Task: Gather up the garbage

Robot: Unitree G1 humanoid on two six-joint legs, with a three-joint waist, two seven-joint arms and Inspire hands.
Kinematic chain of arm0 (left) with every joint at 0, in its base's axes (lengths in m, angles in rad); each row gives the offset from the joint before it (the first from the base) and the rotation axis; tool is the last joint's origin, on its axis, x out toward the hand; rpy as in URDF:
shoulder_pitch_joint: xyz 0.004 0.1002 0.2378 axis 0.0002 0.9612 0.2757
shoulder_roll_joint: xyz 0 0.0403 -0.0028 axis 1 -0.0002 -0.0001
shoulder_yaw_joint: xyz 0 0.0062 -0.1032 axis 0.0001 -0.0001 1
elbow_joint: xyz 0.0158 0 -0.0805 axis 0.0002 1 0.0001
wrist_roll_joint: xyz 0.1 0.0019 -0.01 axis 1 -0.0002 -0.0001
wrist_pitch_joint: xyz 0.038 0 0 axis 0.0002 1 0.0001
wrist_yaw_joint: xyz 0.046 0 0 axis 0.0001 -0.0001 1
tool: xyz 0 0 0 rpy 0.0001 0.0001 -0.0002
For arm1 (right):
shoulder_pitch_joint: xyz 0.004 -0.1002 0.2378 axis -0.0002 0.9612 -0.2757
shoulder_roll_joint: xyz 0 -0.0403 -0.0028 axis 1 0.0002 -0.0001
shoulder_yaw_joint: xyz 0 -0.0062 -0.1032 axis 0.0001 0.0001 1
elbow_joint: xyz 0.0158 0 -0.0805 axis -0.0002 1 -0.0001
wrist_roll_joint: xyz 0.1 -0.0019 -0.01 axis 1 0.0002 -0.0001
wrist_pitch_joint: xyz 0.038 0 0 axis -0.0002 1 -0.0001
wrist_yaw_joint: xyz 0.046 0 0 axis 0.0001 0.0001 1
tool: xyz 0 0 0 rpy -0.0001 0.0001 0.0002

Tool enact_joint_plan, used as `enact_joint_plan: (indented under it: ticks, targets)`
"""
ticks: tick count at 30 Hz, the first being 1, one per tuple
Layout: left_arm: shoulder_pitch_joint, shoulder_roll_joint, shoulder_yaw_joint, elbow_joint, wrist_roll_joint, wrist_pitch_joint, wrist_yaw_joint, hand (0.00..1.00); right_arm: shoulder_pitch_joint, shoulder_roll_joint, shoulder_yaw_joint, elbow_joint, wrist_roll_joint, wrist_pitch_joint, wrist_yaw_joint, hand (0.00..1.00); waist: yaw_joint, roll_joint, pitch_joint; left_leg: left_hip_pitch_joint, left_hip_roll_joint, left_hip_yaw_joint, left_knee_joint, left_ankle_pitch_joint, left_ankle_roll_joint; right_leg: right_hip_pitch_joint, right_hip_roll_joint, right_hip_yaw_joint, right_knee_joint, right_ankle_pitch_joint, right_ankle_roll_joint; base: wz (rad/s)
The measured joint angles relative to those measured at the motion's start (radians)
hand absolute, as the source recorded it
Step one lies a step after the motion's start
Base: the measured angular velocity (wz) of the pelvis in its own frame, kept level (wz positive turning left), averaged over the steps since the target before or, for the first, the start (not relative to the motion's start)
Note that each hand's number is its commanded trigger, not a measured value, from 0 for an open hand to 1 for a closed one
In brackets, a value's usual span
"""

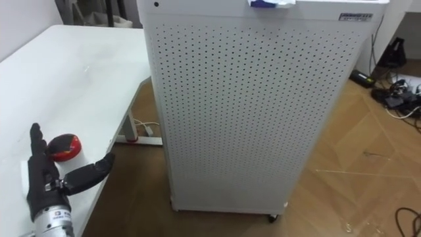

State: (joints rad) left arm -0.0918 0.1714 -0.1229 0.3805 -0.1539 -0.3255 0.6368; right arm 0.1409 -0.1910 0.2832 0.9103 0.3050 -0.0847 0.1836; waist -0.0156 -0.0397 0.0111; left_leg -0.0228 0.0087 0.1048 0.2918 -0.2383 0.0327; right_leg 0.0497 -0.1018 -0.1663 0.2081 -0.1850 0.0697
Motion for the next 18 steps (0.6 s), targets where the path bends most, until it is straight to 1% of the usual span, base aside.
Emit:
enact_joint_plan:
  ticks: [6,10,12,15,18]
  targets:
    - [-0.005,0.001,0.000,-0.001,0.000,0.000,-0.001,0.00,0.010,0.002,0.000,-0.018,0.002,0.000,-0.016,1.00,-0.019,0.002,-0.0010,0.001,0.000,0.000,0.000,0.000,0.000,0.000,0.000,0.001,0.001,0.000,0.000,0.00]
    - [-0.005,0.002,0.000,0.004,-0.003,0.000,0.001,0.00,0.013,0.002,0.000,-0.021,0.003,0.000,-0.023,1.00,-0.024,0.006,0.0009,0.011,0.001,0.002,-0.003,0.000,0.000,0.000,0.000,0.003,0.003,0.000,0.000,0.00]
    - [-0.006,0.002,0.001,0.008,-0.009,0.000,0.002,0.00,0.015,0.002,0.000,-0.023,0.003,0.000,-0.030,1.00,-0.024,0.007,0.0018,0.015,0.001,0.005,-0.007,0.000,0.000,0.001,0.001,0.007,0.003,0.000,0.000,-0.05]
    - [-0.026,0.002,0.004,0.041,-0.013,0.000,0.005,0.00,0.016,0.002,0.000,-0.024,0.002,0.000,-0.033,1.00,-0.023,0.009,0.0027,0.017,0.001,0.011,-0.008,0.000,0.000,0.001,0.001,0.015,0.003,0.000,0.000,-0.06]
    - [-0.037,0.004,0.005,0.066,-0.056,0.000,0.006,0.00,0.015,0.002,-0.001,-0.024,0.001,0.000,-0.034,1.00,-0.021,0.009,0.0026,0.017,0.000,0.017,-0.008,0.000,0.000,0.001,0.002,0.020,0.005,0.000,0.000,-0.05]
